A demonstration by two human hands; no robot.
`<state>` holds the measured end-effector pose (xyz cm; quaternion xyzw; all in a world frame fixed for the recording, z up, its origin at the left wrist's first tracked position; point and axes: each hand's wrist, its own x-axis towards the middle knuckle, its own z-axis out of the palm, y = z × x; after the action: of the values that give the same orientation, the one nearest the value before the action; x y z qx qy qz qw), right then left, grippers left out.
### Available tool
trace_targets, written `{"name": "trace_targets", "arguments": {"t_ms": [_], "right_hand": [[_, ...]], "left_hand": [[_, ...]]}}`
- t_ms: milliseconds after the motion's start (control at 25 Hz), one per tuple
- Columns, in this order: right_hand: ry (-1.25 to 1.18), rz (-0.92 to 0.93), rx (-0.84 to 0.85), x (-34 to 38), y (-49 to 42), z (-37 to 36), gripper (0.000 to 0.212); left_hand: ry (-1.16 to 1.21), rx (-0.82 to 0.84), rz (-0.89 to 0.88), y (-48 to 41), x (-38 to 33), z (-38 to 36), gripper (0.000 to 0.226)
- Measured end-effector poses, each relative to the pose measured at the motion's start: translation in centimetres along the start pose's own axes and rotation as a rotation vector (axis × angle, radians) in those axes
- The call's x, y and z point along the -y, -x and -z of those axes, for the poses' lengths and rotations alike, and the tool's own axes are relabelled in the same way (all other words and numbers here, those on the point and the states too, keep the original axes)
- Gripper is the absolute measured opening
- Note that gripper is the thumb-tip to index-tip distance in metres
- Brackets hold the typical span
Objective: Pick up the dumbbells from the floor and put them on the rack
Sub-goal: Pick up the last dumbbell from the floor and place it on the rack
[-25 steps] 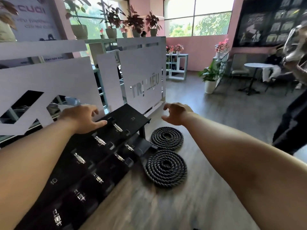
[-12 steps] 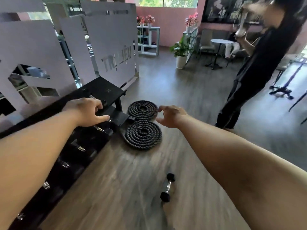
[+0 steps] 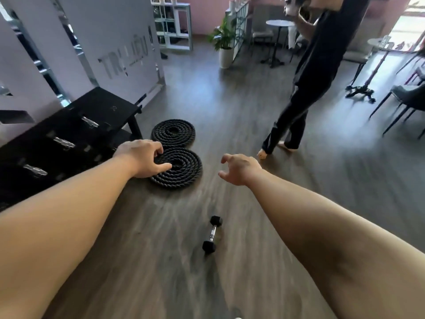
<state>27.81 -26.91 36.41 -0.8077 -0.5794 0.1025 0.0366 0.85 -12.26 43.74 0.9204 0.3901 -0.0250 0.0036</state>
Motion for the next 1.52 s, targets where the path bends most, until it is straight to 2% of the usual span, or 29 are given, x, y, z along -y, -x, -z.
{"name": "trace_targets", "arguments": {"t_ms": [200,520,800,1000,1280,1520], "right_hand": [[0.005,-0.034,0.053,-5.1,-0.5,-2.7,0.055],[-0.041,-0.057,0.091,-9.3,-0.6,-6.9,0.052],[-0.111,-0.206,0.105,-11.1,-2.4,-8.6,0.053],[-0.160,-0.375,0.062,-10.6,-4.6,-9.8,0.052],[-0.276,-0.619,0.051,-6.2,-8.0,-13.0,0.052],[-0.410,-0.749,0.076,-2.7,-10.4,-16.4,0.052]], "left_hand": [[-0.016,0.055,-0.006,-3.2,-4.4,-4.0,0.068],[-0.011,0.090,-0.054,-7.4,-8.9,-6.1,0.067],[-0.069,0.115,-0.197,-14.1,-9.8,-6.7,0.069],[-0.051,0.124,-0.370,-20.2,-9.2,-8.8,0.069],[-0.089,0.156,-0.593,-29.6,-4.4,-9.8,0.075],[-0.092,0.240,-0.798,-33.5,-5.9,-14.0,0.078]]}}
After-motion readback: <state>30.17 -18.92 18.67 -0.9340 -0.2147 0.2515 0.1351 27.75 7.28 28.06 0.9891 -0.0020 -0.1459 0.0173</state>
